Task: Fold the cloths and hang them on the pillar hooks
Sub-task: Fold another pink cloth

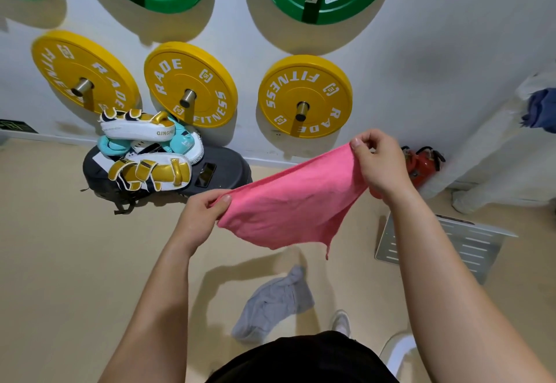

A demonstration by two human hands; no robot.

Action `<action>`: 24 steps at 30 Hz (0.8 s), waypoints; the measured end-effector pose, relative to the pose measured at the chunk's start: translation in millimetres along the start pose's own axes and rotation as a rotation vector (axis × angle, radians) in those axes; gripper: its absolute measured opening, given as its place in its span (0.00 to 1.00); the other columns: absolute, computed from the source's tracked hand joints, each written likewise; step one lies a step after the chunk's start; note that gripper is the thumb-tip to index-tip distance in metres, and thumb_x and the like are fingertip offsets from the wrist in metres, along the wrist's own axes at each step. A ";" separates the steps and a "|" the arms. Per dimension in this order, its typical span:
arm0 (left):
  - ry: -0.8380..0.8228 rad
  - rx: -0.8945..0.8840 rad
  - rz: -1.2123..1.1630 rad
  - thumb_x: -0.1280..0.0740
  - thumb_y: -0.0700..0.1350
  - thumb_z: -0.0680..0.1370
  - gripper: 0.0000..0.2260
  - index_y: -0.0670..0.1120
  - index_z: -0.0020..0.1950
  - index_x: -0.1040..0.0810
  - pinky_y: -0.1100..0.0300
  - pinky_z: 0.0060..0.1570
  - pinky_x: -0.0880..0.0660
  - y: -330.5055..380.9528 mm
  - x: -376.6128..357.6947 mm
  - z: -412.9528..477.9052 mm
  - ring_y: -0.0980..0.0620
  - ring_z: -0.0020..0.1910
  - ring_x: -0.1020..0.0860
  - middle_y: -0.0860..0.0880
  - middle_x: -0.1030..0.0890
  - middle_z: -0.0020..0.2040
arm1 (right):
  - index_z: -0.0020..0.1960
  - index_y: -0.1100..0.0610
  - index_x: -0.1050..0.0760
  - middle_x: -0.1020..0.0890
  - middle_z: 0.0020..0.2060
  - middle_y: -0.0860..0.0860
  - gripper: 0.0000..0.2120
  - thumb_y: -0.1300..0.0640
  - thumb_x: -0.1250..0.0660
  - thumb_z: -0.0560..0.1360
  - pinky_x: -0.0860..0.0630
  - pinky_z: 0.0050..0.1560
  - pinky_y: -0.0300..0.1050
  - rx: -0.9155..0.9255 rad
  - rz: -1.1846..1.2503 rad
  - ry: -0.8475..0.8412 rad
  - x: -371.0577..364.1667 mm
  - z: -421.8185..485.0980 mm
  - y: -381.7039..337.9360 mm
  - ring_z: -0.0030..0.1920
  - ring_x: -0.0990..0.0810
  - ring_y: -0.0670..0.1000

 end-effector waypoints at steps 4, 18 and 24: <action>0.211 -0.002 -0.015 0.32 0.39 0.79 0.11 0.56 0.45 0.17 0.61 0.44 0.21 1.5 24.6 2.6 0.61 0.38 0.20 0.60 0.16 0.36 | 0.44 0.55 0.22 0.23 0.36 0.45 0.06 0.57 0.35 0.79 0.33 0.36 0.36 -0.003 -0.042 -0.029 -3.4 4.1 6.6 0.36 0.27 0.41; 0.308 -0.158 0.010 0.35 0.39 0.81 0.11 0.54 0.47 0.18 0.65 0.48 0.25 61.3 15.5 2.5 0.67 0.43 0.21 0.58 0.17 0.44 | 0.47 0.55 0.22 0.17 0.46 0.53 0.05 0.57 0.36 0.78 0.32 0.43 0.44 -0.015 -0.305 -0.228 -35.2 -12.3 15.0 0.48 0.21 0.55; 0.093 -0.276 0.011 0.27 0.38 0.75 0.07 0.49 0.49 0.14 0.64 0.49 0.25 89.0 -41.5 1.6 0.59 0.44 0.19 0.51 0.17 0.43 | 0.62 0.48 0.23 0.18 0.57 0.45 0.19 0.53 0.29 0.71 0.24 0.60 0.48 0.208 0.079 -0.682 -108.0 -70.4 -42.7 0.57 0.20 0.46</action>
Point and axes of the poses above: each hand's wrist, its own z-axis towards the middle knuckle, its own x-axis out of the back of the hand, y = z × x, the point moved 7 cm from there along z, towards the middle knuckle
